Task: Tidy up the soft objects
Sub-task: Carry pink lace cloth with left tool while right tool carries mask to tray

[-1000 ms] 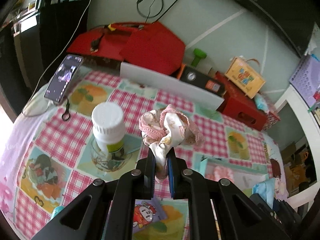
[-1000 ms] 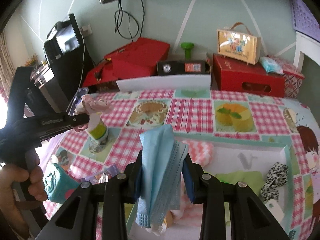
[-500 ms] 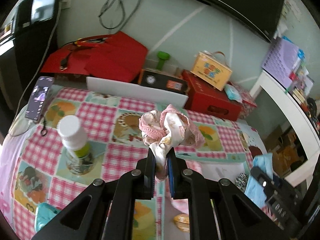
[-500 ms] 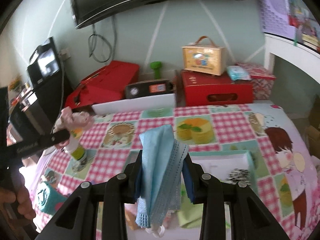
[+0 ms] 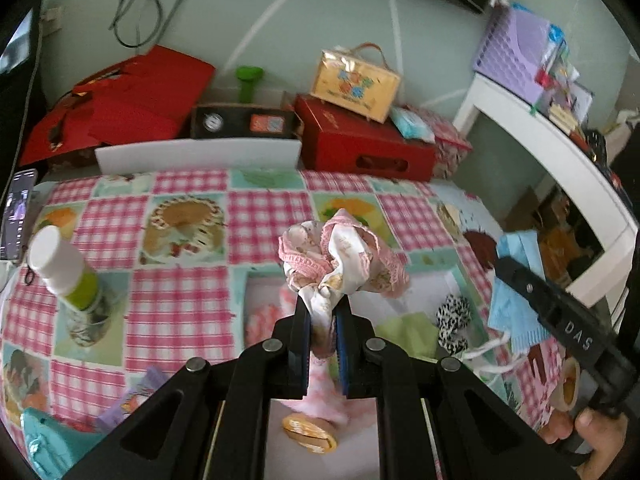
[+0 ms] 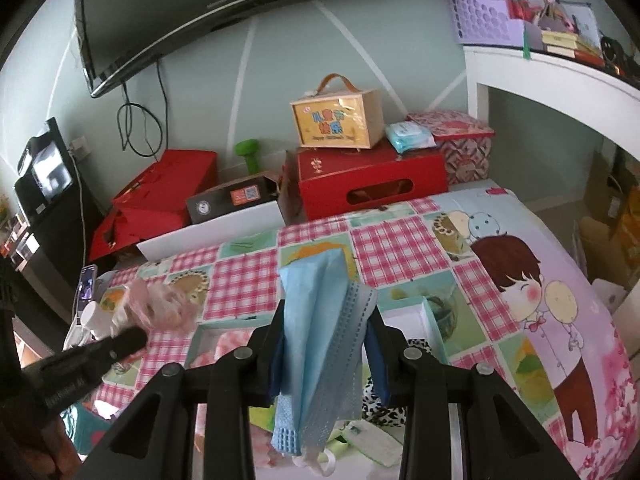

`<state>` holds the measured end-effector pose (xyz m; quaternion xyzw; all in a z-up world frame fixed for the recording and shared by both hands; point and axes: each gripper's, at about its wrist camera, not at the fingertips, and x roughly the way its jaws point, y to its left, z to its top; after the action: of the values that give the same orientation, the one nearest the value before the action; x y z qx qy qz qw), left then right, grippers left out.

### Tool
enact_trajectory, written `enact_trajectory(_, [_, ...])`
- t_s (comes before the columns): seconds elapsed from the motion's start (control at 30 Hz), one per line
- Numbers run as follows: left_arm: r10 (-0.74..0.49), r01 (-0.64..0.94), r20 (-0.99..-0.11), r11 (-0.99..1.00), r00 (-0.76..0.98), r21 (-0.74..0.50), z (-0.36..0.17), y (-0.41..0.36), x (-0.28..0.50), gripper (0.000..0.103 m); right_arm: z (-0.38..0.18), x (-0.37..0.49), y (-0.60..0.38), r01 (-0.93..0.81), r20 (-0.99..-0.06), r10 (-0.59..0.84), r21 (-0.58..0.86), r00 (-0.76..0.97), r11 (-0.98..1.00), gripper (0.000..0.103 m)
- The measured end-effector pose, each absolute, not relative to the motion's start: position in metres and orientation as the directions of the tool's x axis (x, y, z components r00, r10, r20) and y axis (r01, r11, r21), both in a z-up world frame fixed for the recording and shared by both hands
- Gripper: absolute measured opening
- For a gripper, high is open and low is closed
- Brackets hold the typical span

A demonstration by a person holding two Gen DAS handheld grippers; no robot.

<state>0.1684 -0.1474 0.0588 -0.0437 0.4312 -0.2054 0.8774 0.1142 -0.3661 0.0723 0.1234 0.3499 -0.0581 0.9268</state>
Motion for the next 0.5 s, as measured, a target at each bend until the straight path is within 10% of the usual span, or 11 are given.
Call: enact_trajectory(0.5, [-0.340,0.288,-0.831,0.930,0.440,-0.228,-0.004,-0.162,0.192,0.011,0.023,0.149,-0.346,0.161,-0.765,0.010,0.148,0.644,0.976,0.037])
